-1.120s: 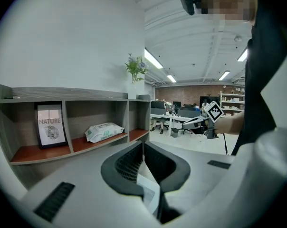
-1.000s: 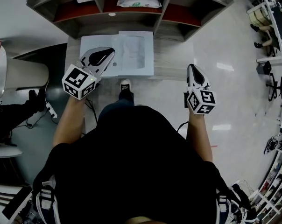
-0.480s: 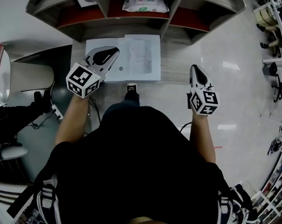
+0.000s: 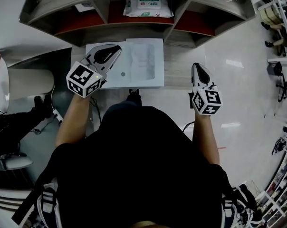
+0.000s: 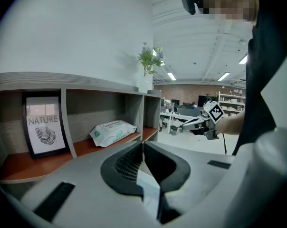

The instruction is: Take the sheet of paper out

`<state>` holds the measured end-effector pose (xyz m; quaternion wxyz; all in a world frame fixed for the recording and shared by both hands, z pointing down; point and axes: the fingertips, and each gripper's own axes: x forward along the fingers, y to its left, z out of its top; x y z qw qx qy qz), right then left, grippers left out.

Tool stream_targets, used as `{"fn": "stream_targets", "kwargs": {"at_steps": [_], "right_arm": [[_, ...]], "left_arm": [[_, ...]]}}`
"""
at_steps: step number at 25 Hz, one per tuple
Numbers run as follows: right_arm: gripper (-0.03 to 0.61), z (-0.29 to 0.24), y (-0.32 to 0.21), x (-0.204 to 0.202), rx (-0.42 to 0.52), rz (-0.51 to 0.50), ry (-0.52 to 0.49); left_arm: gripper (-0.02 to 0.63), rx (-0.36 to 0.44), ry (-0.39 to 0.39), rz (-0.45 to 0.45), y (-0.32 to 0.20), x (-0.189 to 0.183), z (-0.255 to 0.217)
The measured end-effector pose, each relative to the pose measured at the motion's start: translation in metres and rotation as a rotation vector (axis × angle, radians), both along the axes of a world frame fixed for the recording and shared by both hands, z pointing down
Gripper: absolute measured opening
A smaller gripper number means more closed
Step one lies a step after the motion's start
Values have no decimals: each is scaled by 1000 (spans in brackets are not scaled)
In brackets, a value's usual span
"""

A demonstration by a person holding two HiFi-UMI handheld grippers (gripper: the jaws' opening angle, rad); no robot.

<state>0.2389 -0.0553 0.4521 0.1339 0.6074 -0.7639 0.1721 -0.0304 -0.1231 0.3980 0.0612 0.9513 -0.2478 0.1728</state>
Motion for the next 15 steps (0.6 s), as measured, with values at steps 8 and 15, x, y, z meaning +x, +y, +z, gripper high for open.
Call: {"fn": "stream_targets", "kwargs": {"at_steps": [8,15], "right_arm": [[17,-10,-29,-9,-4,18,25],[17,-16,-57,-32,-19,8,40]], "left_arm": [[31,5,29,17,-38,-9,-6],[31,-16,58,39,-65,-22,-4]]}}
